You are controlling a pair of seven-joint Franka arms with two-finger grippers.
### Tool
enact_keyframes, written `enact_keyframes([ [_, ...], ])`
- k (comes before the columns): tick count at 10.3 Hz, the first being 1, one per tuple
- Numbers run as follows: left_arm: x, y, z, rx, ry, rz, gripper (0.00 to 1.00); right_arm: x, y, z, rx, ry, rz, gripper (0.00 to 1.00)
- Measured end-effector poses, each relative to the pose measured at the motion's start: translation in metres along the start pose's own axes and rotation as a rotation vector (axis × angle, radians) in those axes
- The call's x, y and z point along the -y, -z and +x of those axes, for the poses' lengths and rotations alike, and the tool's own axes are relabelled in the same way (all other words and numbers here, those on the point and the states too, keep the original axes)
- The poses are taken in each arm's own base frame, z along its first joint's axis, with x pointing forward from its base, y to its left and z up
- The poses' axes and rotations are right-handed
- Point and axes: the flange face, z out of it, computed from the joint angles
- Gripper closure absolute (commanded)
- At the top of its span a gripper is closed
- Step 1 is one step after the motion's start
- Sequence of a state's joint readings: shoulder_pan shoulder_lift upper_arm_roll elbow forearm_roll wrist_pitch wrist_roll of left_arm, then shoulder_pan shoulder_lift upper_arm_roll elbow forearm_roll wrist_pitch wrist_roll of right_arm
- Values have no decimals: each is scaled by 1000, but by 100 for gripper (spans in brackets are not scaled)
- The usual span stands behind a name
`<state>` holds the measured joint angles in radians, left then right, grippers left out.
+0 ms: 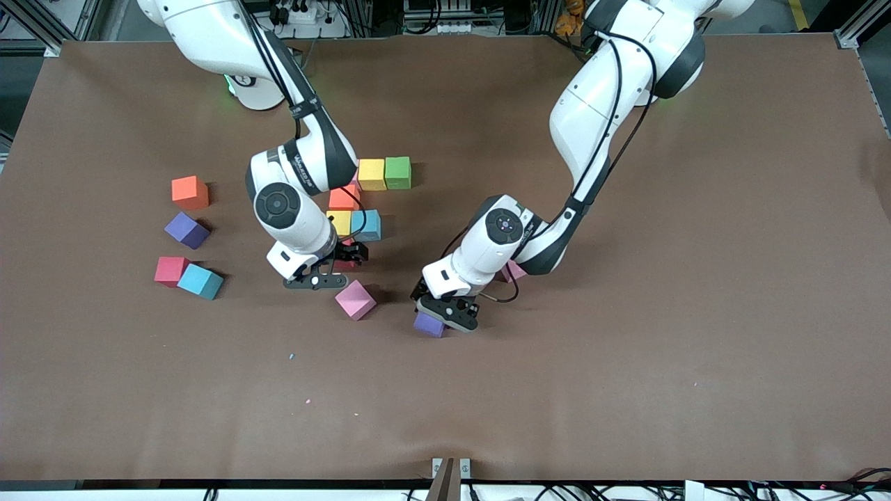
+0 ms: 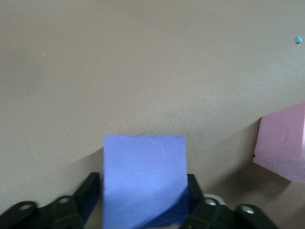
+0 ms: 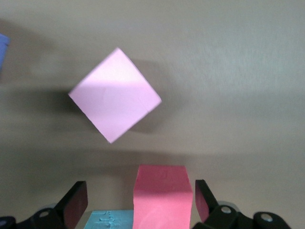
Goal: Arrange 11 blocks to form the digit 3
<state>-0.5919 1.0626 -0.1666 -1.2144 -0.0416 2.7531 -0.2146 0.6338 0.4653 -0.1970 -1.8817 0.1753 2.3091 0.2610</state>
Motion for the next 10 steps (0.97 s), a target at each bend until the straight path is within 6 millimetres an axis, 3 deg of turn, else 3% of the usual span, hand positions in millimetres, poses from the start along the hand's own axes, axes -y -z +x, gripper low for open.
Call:
enact_keyframes([
  [1, -1, 0, 0, -2, -2, 0, 47, 2, 4, 4, -10, 44, 3, 0],
  [2, -1, 0, 0, -4, -2, 1, 67, 6, 4, 8, -18, 103, 3, 0],
  [3, -1, 1, 1, -8, -2, 1, 80, 11, 0, 12, -20, 176, 0, 0],
  [4, -1, 1, 2, -9, -3, 0, 100, 13, -6, 16, -19, 246, -5, 0],
  [7, -2, 3, 4, -16, -38, -1, 100, 20, -17, 28, -25, 389, -14, 0],
  [10, 1, 16, 16, -38, -210, 7, 100, 29, -15, 43, -53, 468, -17, 0],
])
